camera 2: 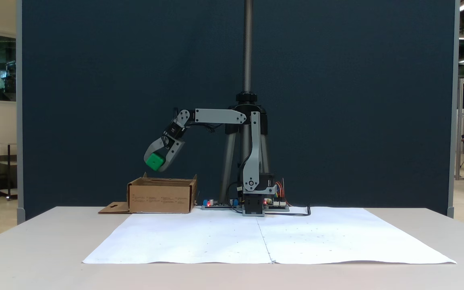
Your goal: Grasp a green dice and put it in the bin.
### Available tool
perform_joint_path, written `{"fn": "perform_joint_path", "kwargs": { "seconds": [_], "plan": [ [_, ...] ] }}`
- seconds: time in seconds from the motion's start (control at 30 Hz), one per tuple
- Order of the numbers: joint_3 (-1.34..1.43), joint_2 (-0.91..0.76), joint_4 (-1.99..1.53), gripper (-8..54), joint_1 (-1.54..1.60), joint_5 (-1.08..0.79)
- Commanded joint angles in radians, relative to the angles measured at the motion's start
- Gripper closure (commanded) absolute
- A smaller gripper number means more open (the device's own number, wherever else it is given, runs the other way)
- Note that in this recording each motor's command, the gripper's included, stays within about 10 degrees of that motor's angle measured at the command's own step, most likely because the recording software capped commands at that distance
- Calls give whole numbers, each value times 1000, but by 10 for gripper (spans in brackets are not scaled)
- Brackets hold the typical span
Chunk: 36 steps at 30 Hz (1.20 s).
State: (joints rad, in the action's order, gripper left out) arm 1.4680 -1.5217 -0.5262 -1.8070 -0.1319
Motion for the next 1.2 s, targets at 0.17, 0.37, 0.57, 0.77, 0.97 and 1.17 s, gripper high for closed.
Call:
{"fn": "perform_joint_path", "kwargs": {
  "seconds": [0.17,0.37,0.57,0.77,0.97,1.17],
  "plan": [
    [-52,18,-97,336,-46,-166],
    [-51,35,-114,336,-55,-190],
    [-51,37,-146,336,-57,-201],
    [-34,40,-152,156,-54,-199],
    [12,44,-147,9,-29,-199],
    [12,40,-124,17,-9,-193]
  ]
}}
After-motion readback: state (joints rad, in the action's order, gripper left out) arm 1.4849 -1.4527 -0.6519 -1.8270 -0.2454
